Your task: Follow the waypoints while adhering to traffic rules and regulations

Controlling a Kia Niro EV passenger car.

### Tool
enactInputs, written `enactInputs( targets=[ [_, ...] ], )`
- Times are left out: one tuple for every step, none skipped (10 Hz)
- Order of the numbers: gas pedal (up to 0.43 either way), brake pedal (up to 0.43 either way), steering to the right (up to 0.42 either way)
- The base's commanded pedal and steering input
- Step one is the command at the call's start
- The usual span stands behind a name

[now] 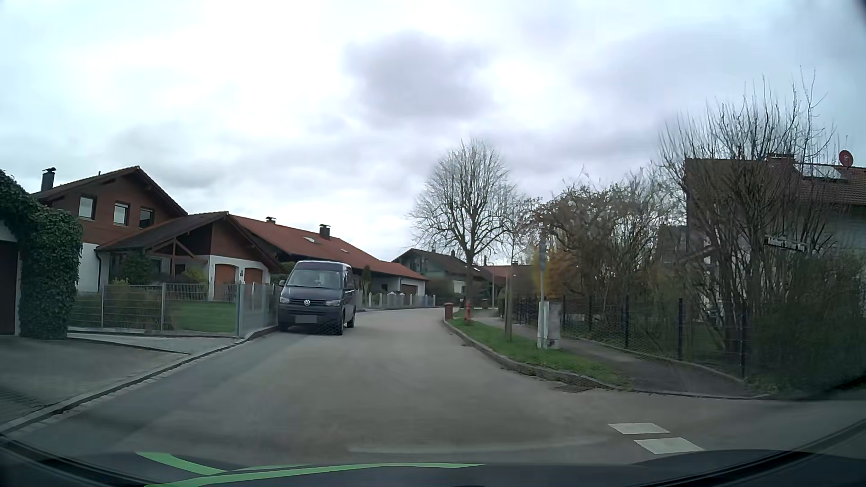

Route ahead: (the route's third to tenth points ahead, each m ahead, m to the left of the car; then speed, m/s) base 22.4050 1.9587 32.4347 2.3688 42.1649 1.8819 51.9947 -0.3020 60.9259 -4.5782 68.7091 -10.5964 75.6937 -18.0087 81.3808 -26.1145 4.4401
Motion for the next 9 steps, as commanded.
enactInputs(
  targets=[
    [0.22, 0.0, -0.04],
    [0.228, 0.0, -0.04],
    [0.228, 0.0, -0.04],
    [0.228, 0.0, -0.04],
    [0.228, 0.0, -0.04],
    [0.228, 0.0, -0.041],
    [0.24, 0.0, -0.04],
    [0.24, 0.0, -0.034],
    [0.24, 0.0, -0.032]
  ],
)
